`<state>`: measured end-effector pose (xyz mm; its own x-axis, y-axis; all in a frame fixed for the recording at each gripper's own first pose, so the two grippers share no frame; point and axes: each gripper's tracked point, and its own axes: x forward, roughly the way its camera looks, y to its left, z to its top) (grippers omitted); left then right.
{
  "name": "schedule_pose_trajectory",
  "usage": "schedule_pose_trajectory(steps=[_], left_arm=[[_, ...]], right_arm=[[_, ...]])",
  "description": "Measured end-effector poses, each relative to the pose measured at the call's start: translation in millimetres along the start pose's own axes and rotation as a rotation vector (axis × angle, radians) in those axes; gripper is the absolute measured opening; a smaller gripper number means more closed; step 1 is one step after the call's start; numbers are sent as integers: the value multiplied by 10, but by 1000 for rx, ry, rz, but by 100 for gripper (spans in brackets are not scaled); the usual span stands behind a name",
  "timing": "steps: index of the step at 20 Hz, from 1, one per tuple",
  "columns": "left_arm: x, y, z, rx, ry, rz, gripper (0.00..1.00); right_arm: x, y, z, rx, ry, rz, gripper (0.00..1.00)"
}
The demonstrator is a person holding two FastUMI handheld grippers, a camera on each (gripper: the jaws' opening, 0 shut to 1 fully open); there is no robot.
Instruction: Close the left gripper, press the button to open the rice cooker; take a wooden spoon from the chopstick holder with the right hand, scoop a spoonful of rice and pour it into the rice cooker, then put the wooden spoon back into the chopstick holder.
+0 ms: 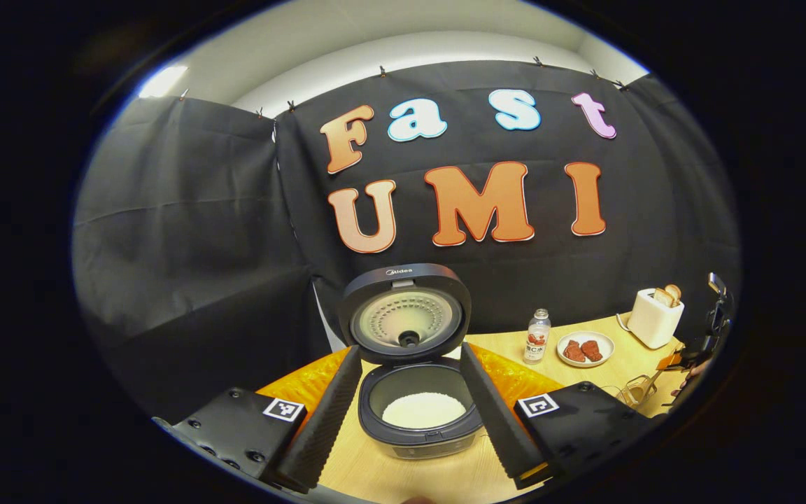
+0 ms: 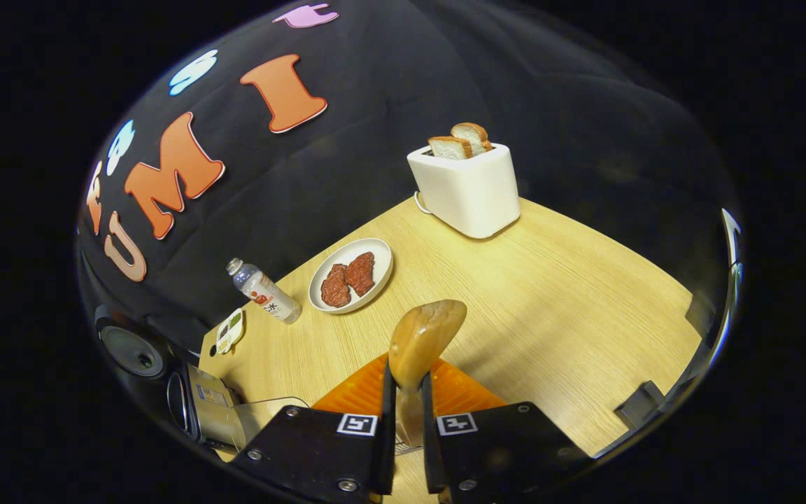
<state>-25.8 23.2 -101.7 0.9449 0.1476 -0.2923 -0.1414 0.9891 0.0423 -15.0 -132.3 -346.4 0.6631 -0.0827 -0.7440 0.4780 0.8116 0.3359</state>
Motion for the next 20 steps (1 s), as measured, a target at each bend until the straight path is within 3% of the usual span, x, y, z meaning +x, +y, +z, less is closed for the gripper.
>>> schedule_pose_trajectory(steps=[4, 11, 13, 14, 16, 17, 20], left_arm=[[22, 19, -3, -2, -2, -28, 95], [63, 132, -31, -9, 1, -45, 95], [79, 193, -50, -13, -3, -41, 95], [92, 229, -46, -13, -7, -33, 100], [97, 290, -45, -18, -13, -27, 95], [101, 307, -56, -22, -14, -26, 100], [93, 385, -83, -30, -14, -9, 94]], right_arm=[[-138, 78, 19, -52, -26, -14, 10], [-615, 368, 401, -99, -162, 17, 9], [-775, 512, 506, -116, -202, 44, 9], [-842, 635, 515, -112, -207, 72, 9], [-923, 876, 454, -107, -191, 131, 8], [-934, 992, 403, -118, -185, 155, 9], [-899, 1253, 172, -208, -158, 196, 9]])
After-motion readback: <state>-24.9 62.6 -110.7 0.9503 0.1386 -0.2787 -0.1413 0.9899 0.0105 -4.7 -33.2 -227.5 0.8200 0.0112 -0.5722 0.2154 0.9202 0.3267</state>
